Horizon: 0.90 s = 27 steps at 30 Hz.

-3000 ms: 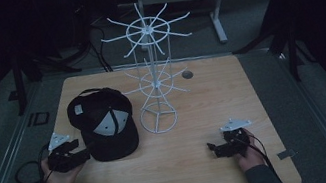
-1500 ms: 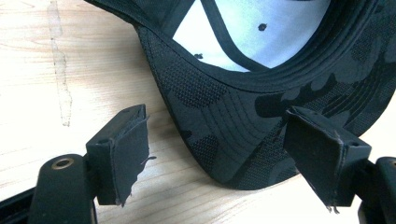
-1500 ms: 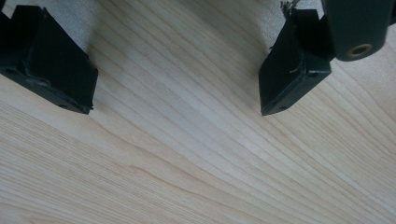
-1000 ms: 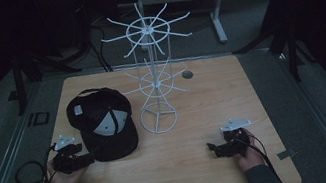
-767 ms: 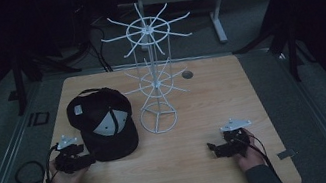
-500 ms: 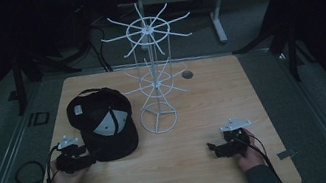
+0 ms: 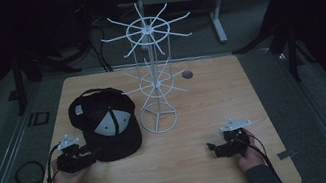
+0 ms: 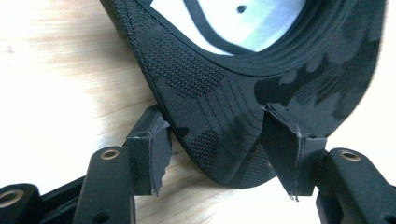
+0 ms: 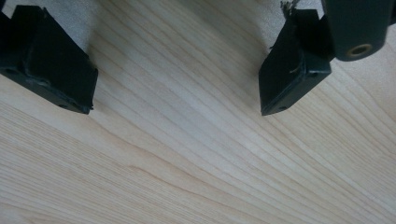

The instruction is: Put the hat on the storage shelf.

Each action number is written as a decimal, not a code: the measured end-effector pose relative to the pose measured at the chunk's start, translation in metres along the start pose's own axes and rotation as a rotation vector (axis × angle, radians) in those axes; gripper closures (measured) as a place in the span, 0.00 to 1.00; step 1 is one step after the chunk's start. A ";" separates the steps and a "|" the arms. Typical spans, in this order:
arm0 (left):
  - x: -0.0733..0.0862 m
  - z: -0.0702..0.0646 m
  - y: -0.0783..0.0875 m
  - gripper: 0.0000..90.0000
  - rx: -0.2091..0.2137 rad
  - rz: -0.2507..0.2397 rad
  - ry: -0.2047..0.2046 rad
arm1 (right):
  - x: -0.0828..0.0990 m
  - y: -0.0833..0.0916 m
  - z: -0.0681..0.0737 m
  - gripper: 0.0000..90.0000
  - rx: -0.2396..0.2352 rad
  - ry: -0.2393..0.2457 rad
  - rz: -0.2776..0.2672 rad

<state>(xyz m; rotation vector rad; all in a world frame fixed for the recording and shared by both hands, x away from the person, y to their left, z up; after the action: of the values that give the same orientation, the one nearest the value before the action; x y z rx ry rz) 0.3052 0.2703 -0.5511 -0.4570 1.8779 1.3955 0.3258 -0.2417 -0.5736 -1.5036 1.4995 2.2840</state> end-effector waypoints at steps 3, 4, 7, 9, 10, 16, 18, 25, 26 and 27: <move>0.001 -0.005 -0.010 0.46 0.011 0.048 -0.023 | 0.000 0.000 0.000 0.13 0.000 0.000 0.000; 0.001 -0.007 -0.013 0.46 0.012 0.059 -0.037 | 0.000 0.000 0.000 0.13 0.000 -0.001 0.000; -0.002 -0.013 -0.012 0.50 0.030 0.042 -0.059 | 0.000 0.000 0.000 0.13 0.000 0.000 0.000; -0.005 -0.015 -0.009 0.59 0.064 0.016 -0.066 | 0.000 0.000 0.000 0.13 0.000 0.000 0.000; -0.005 -0.015 -0.009 0.62 0.064 0.016 -0.066 | 0.000 0.000 0.000 0.13 0.000 -0.001 0.000; -0.007 -0.027 -0.027 0.51 0.099 0.069 -0.086 | 0.000 0.000 0.000 0.13 0.000 -0.001 0.000; -0.009 -0.031 -0.031 0.50 0.119 0.080 -0.097 | 0.000 0.000 0.000 0.13 0.000 0.000 0.000; -0.015 -0.038 -0.028 0.72 0.194 0.062 -0.088 | 0.000 0.000 0.000 0.13 0.000 -0.001 0.000; -0.015 -0.039 -0.027 0.73 0.207 0.062 -0.080 | 0.000 0.000 0.000 0.13 0.000 -0.001 0.000; -0.016 -0.039 -0.025 0.75 0.215 0.058 -0.078 | 0.000 0.000 0.000 0.13 0.000 -0.001 0.000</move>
<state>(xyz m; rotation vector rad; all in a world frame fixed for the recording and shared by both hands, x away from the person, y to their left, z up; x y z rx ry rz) 0.3188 0.2228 -0.5512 -0.2393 1.9634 1.2128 0.3257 -0.2416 -0.5735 -1.5024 1.4993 2.2846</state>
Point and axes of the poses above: each handheld gripper's, and its own axes: y roughly backward along the jaws, x roughly out of its underside, z roughly to its left, the point moved 1 cm from there along -y, roughly forward along the jaws, and after that the axes turned 7 degrees about -x, right-handed, at the moved point
